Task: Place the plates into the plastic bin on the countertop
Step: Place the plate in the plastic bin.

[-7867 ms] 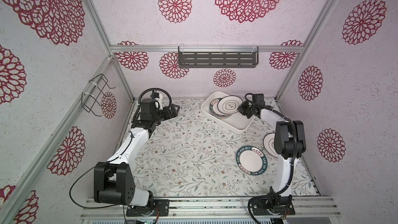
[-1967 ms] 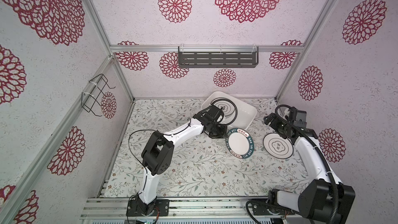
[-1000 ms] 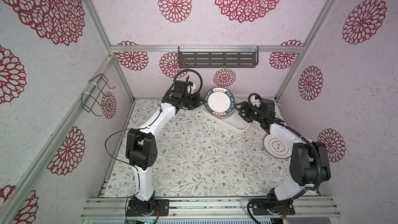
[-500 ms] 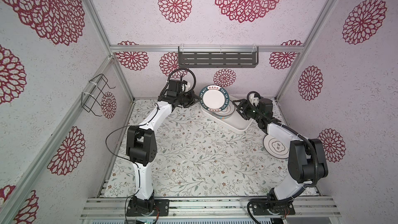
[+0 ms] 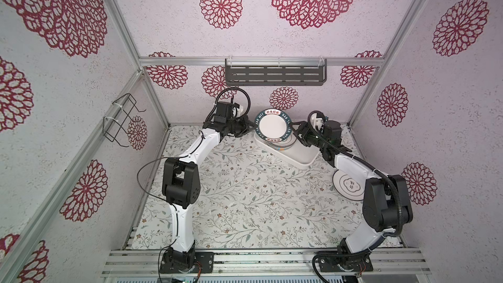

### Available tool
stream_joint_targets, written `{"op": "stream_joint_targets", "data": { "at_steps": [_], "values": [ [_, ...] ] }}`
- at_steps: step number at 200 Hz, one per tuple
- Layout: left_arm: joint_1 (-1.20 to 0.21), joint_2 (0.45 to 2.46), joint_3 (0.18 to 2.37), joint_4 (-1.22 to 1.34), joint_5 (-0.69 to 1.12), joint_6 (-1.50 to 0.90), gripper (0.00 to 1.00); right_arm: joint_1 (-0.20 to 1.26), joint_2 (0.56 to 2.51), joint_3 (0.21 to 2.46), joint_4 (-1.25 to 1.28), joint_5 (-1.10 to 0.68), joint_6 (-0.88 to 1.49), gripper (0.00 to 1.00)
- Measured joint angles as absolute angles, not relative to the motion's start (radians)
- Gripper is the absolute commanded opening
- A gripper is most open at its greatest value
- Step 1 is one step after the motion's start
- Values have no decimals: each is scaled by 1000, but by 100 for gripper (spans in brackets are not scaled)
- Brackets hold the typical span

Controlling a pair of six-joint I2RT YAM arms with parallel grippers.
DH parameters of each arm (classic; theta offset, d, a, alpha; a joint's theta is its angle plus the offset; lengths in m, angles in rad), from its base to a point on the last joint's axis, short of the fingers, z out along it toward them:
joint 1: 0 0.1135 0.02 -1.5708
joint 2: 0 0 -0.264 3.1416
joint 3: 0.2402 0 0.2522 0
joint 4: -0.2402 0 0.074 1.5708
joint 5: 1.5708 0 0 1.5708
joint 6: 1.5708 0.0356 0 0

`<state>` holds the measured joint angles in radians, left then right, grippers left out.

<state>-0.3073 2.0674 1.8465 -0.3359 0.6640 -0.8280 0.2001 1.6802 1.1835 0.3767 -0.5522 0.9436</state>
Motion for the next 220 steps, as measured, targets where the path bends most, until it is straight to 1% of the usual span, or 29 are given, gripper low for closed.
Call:
{"op": "stream_joint_targets", "data": {
  "at_steps": [21,32,50,62,65,83,96,108,116,131,157,173,220],
  "values": [
    [-315,2067,1846,-318,664,-839,4,204,1691,1189,377,-554,942,58],
    [-319,2067,1844,-310,664,-843,5,205,1697,1189,374,-554,944,48],
    [-321,2067,1838,-301,664,-847,5,206,1702,1189,368,-553,945,35],
    [-321,2067,1834,-298,664,-850,5,206,1703,1189,361,-553,942,23],
    [-321,2067,1833,-297,664,-851,6,206,1703,1189,359,-551,945,20],
    [-321,2067,1833,-295,664,-859,11,206,1703,1189,358,-551,945,9],
    [-321,2067,1833,-289,665,-860,18,206,1703,1189,352,-545,950,0],
    [-321,2067,1833,-276,666,-863,24,206,1703,1188,340,-542,945,0],
    [-321,2067,1833,-270,664,-867,32,206,1703,1187,335,-541,944,0],
    [-321,2067,1833,-264,663,-873,41,206,1705,1187,327,-535,944,0],
    [-321,2064,1832,-262,646,-865,68,206,1707,1187,315,-527,945,0],
    [-321,2054,1831,-270,620,-855,80,206,1708,1187,312,-523,945,0],
    [-320,1928,1743,-290,482,-796,90,206,1720,1187,289,-482,956,0]
  ]
}}
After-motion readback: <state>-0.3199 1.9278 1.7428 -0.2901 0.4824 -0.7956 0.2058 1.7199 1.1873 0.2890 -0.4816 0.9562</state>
